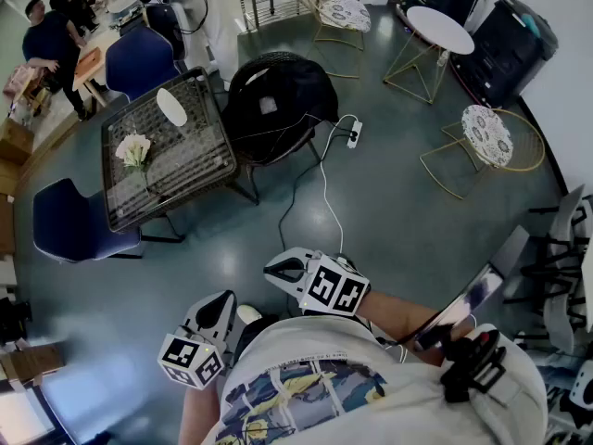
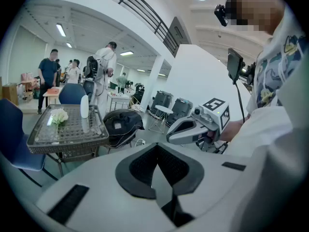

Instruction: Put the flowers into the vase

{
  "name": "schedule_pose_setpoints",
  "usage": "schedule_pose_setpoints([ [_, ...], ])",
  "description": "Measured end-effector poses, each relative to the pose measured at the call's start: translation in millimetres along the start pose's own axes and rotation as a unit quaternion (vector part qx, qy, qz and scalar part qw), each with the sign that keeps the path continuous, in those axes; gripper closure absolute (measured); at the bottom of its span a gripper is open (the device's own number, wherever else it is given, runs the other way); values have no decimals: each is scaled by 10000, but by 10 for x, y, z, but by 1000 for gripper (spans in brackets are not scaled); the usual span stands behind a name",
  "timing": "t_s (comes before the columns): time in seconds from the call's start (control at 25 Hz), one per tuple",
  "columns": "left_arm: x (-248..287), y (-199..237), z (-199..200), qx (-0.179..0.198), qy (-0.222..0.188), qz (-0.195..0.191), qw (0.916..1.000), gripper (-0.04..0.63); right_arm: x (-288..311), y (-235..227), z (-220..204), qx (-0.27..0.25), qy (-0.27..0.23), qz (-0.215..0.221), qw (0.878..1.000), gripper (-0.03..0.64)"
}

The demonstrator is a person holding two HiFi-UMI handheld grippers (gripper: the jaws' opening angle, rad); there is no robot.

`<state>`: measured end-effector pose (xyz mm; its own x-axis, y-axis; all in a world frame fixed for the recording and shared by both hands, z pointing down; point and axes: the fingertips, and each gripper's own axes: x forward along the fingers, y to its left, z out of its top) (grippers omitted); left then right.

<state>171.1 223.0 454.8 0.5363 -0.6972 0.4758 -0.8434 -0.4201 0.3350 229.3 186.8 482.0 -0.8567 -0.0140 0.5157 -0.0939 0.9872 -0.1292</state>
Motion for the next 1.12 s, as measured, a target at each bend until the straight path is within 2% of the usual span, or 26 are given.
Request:
schedule_pose_setpoints([
  [0.32, 78, -186, 65, 107, -90, 199, 9997, 586, -111, 102, -6, -148, -154, 207, 9996, 609],
  [0.68, -164, 58, -123, -223, -164, 663, 9974, 586, 93, 174, 10, -265, -137, 518, 9982, 607],
  [0.76, -157, 144, -168, -263, -146, 610, 9977, 586, 161, 154, 10, -170, -160, 500, 9985, 607],
  [0.88, -79, 230, -138, -219, -133, 366, 9990, 586, 161, 53, 27, 20, -181, 239, 9995, 607],
  [1.12, -230, 711, 163, -152, -416, 296, 9986, 586, 547, -139, 371, 101, -227, 159, 9996, 606],
])
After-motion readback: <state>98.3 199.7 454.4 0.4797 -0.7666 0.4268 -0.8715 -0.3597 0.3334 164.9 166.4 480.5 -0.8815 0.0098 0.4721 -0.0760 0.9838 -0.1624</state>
